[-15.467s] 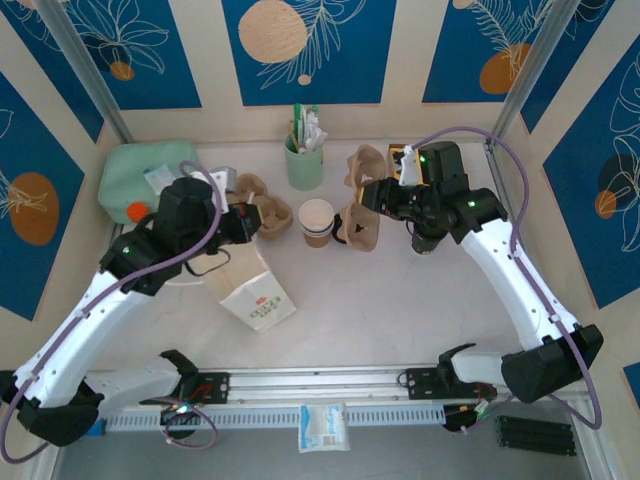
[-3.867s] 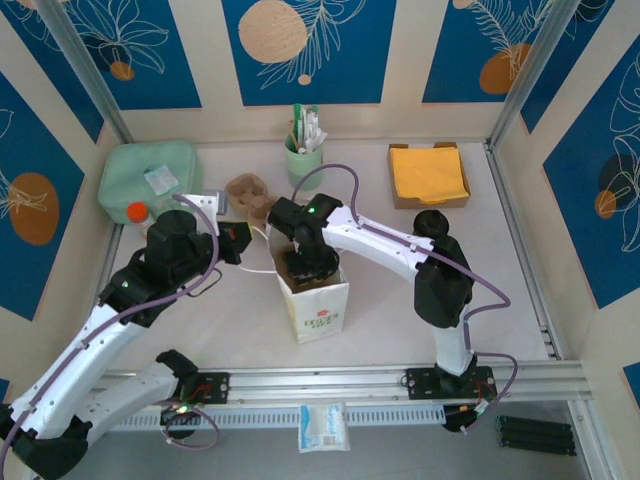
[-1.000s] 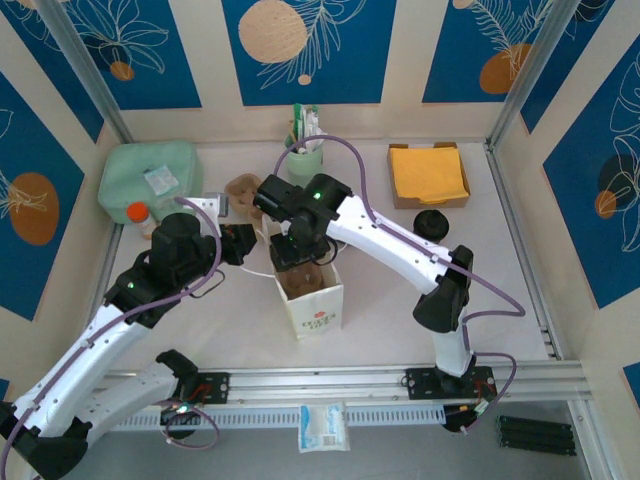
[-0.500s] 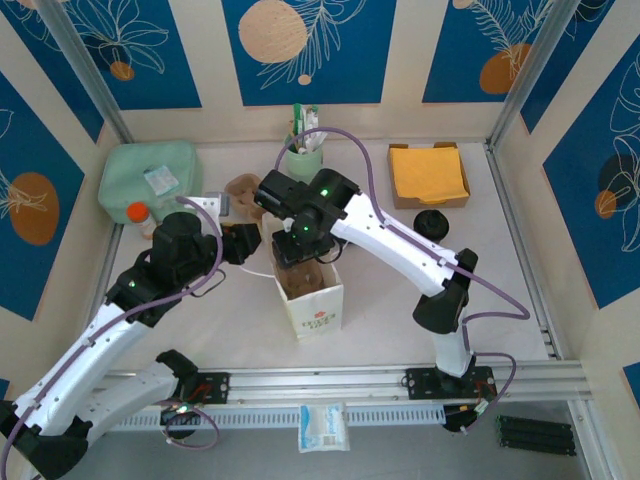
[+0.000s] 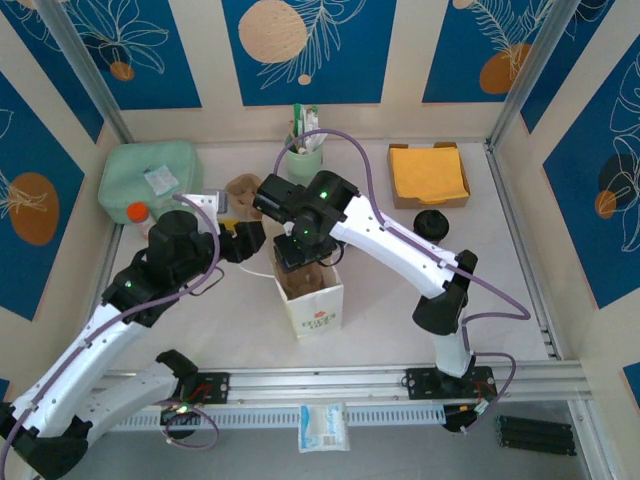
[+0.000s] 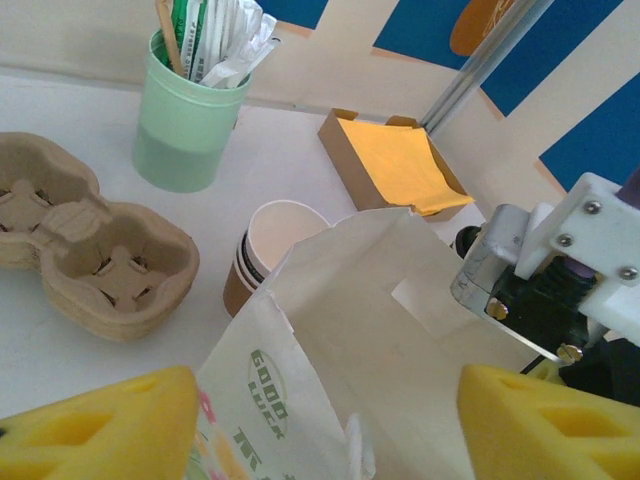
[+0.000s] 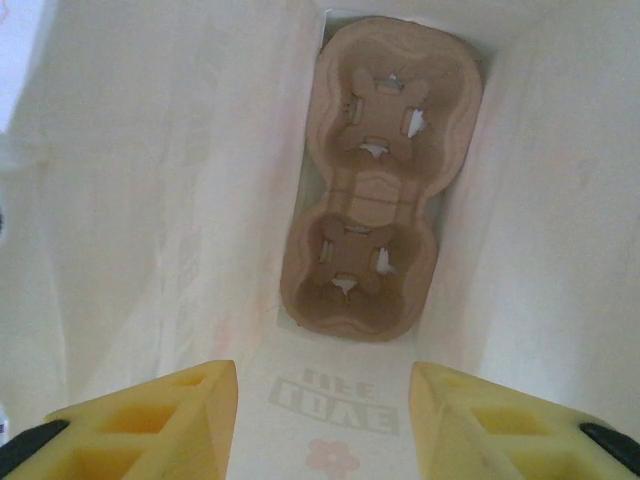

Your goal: Pack the takeout coffee

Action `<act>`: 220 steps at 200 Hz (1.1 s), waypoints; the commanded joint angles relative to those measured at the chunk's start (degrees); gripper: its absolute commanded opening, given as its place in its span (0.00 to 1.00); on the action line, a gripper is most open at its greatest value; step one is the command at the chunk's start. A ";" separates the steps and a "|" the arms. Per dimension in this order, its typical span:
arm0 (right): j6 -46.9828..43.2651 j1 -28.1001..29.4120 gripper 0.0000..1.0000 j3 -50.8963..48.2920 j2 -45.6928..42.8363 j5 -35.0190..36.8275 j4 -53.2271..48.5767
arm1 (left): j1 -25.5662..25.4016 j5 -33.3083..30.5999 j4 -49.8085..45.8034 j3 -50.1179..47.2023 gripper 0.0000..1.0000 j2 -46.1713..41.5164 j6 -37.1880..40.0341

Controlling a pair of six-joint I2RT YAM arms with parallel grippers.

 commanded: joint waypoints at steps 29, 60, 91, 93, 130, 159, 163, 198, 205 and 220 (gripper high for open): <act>0.11 0.78 0.49 1.78 -2.19 0.88 -2.57 | -0.35 -0.50 -0.22 2.83 0.87 -0.99 0.58; 0.39 1.17 0.49 2.21 -2.52 1.26 -3.22 | -0.38 -0.44 -0.59 3.63 0.99 -0.72 0.75; 0.57 1.44 0.49 2.87 -2.72 1.65 -3.77 | -0.41 -0.60 -0.97 4.46 0.99 -0.45 1.02; 0.57 1.49 0.49 2.95 -2.85 1.65 -3.89 | -0.38 -0.69 -1.01 4.49 0.99 -0.46 1.02; 0.84 1.72 0.49 3.29 -3.42 2.25 -4.43 | -0.41 -1.12 -1.57 4.89 0.99 -0.38 0.94; 1.14 1.95 0.49 3.37 -3.85 2.49 -4.74 | -0.38 -1.31 -2.10 5.28 0.99 -0.04 0.93; 1.14 1.92 0.49 3.36 -3.86 2.62 -4.78 | -0.41 -1.31 -2.08 5.28 0.99 -0.03 0.94; 1.36 2.20 0.50 3.96 -4.13 3.01 -5.38 | -0.40 -1.41 -2.24 5.67 0.99 0.15 1.19; 1.36 2.32 0.49 4.20 -4.12 3.07 -5.51 | -0.40 -1.50 -2.41 5.88 0.99 0.24 1.28; 1.51 2.42 0.50 4.39 -4.20 3.14 -5.61 | -0.40 -1.49 -2.51 6.17 0.99 0.37 1.39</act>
